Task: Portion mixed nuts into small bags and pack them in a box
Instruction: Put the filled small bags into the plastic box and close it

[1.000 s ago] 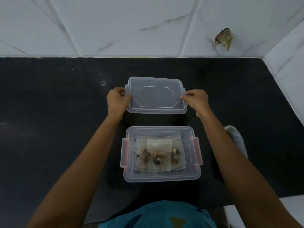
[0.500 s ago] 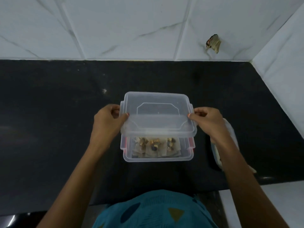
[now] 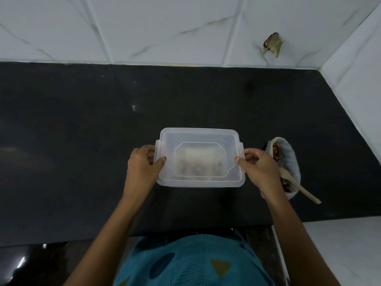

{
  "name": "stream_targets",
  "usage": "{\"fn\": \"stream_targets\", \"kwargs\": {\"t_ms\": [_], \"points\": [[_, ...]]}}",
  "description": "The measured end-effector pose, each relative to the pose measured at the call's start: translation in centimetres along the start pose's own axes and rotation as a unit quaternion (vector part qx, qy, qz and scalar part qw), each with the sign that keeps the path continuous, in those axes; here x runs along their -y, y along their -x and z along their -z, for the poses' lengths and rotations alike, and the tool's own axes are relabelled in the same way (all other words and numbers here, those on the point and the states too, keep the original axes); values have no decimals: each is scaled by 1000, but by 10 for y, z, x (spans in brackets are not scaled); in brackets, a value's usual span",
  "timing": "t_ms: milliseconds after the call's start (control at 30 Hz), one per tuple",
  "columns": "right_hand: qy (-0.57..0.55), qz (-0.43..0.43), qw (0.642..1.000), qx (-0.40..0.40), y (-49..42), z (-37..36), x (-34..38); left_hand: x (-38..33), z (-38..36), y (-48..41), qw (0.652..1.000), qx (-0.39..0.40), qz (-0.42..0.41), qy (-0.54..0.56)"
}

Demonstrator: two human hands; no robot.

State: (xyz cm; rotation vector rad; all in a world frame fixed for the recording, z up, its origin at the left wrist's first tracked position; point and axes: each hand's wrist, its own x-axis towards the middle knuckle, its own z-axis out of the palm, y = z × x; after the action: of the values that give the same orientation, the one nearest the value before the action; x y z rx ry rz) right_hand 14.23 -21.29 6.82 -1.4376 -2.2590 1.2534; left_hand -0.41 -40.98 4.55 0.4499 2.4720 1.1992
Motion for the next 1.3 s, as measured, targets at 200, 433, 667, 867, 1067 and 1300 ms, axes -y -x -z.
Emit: {"fn": "stream_targets", "kwargs": {"t_ms": [200,433,667,867,1067,1300], "points": [[-38,-46,998,21,-2,3,1,-2,1,-4,996,44,60,38],[-71,-70,993,59,-26,12,18,-18,10,-26,981,70,146,105],[-34,-96,989,105,-46,5,28,-24,4,-38,979,76,149,113],[-62,-119,984,116,-50,7,27,-20,2,-38,979,57,147,132],[-137,-115,980,90,-37,9,12,-15,1,-27,980,48,153,121],[-165,-142,962,164,-3,22,-8,-6,17,2,961,122,179,174]]}}
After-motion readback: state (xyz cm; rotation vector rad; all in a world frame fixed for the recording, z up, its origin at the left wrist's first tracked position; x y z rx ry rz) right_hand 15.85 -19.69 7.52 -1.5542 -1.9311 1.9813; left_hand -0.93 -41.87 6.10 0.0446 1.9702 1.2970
